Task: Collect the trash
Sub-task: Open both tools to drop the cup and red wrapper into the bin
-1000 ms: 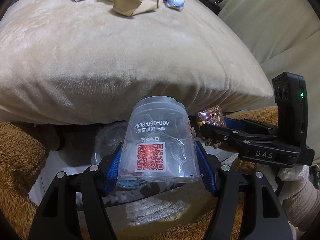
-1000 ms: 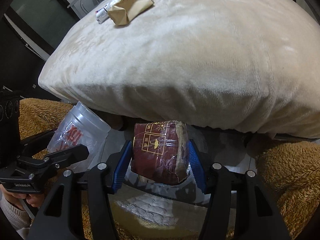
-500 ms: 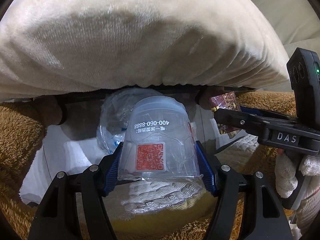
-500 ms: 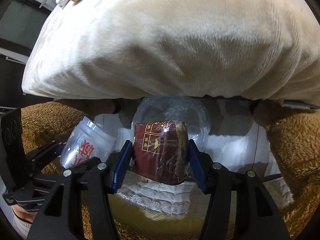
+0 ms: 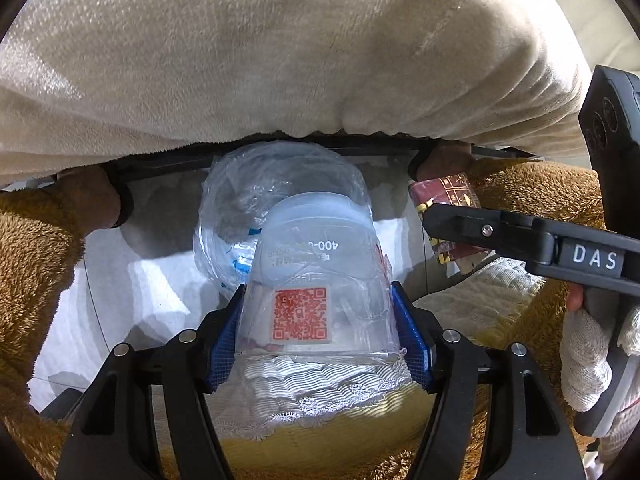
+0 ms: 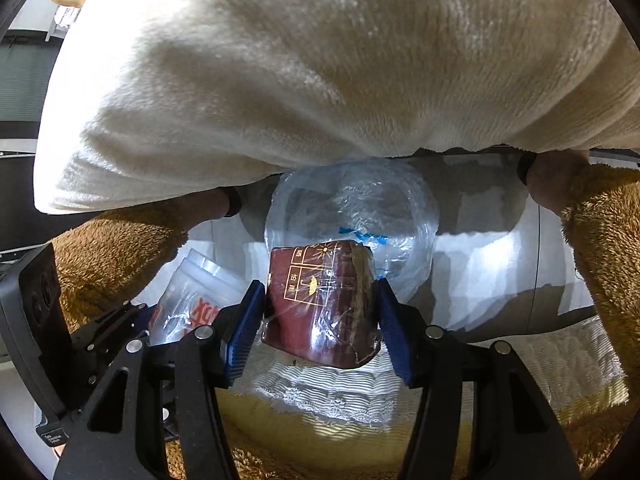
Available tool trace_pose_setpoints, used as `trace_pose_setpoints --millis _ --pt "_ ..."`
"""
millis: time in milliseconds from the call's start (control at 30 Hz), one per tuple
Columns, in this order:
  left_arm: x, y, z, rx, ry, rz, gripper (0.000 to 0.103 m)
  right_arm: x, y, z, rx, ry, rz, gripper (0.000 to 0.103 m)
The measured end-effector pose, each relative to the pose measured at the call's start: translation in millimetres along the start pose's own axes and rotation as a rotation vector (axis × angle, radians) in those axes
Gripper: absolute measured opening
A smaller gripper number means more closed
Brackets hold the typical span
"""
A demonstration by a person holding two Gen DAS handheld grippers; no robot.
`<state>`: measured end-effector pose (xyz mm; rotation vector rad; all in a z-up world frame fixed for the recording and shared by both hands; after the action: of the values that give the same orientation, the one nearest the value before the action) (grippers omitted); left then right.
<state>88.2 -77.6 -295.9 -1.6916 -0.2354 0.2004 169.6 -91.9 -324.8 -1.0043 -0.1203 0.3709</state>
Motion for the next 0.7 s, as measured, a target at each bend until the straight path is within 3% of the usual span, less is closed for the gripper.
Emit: trace_pose_setpoints --millis 133,233,300,700 --pt "1 1 3 -0.015 -0.016 0.000 0.068 0 1 1 0.003 0.006 -0.006 0.057" --pt "0 4 4 -0.017 -0.013 0.009 0.073 0 0 0 0.017 0.017 -0.015 0.071" --pt "1 3 5 -0.017 -0.017 0.002 0.077 2 -1 -1 0.023 0.025 -0.022 0.071" --pt "2 -4 8 -0.039 -0.039 -0.025 0.077 -1 -12 5 0.039 0.000 -0.040 0.071"
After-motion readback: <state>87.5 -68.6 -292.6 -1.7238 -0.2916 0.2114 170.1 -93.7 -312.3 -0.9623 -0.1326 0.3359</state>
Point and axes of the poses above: each gripper's, at about its wrist camera, not at the fingertips, and y roughly the way its jaws point, z to its left, x to its top, the point moved 10 cm from there along y, roughly the way its jaws point, and after that the axes turned 11 degrees about x, right-handed, at the moved point
